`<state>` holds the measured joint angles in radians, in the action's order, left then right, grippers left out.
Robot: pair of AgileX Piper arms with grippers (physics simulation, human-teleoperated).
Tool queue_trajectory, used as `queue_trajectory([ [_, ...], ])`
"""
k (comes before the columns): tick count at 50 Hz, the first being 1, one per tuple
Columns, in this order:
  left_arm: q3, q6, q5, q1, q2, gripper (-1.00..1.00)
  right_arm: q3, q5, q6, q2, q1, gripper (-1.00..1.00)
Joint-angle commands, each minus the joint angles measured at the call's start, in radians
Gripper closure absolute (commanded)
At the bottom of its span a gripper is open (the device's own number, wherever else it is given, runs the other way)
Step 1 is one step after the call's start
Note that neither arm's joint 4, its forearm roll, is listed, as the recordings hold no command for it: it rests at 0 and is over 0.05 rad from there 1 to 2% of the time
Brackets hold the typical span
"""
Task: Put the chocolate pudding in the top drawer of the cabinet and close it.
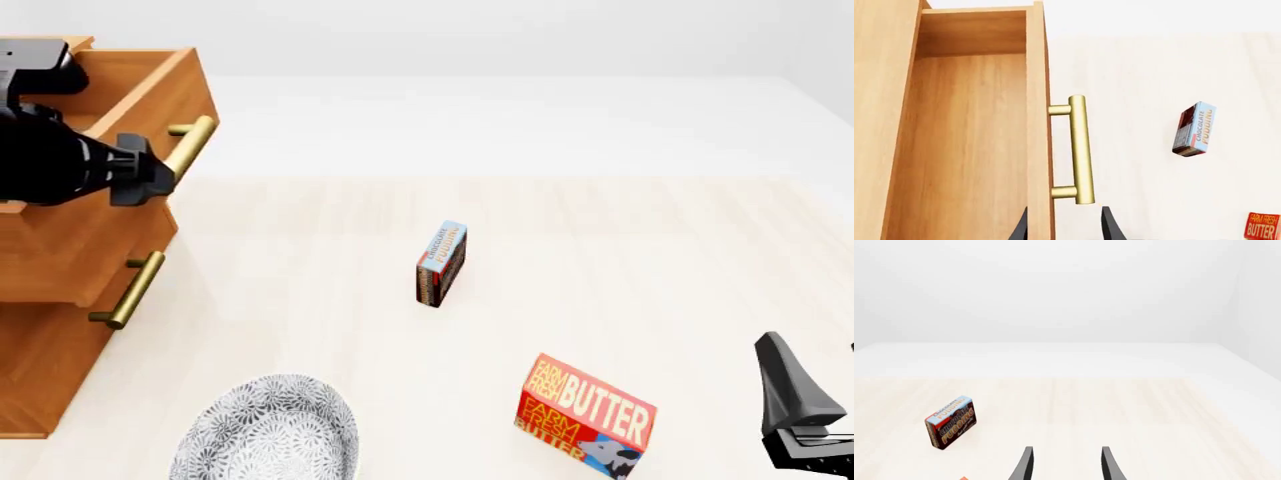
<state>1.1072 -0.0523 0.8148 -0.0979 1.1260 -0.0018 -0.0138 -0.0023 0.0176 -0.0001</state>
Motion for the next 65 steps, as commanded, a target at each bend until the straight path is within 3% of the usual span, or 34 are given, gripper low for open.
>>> queue_trajectory([
  [1,-0.014,0.020,0.003,-0.028,0.009,-1.00,0.000,0.000,0.000,0.000,0.000,-1.00],
  [12,0.011,0.020,-0.004,-0.070,0.028,-1.00,0.000,0.000,0.000,0.000,0.000,-1.00],
  [36,-0.031,-0.020,-0.058,-0.131,0.026,-1.00,0.000,0.000,0.000,0.000,0.000,-1.00],
  [65,-0.034,-0.034,-0.082,-0.166,0.034,-1.00,0.000,0.000,0.000,0.000,0.000,-1.00],
])
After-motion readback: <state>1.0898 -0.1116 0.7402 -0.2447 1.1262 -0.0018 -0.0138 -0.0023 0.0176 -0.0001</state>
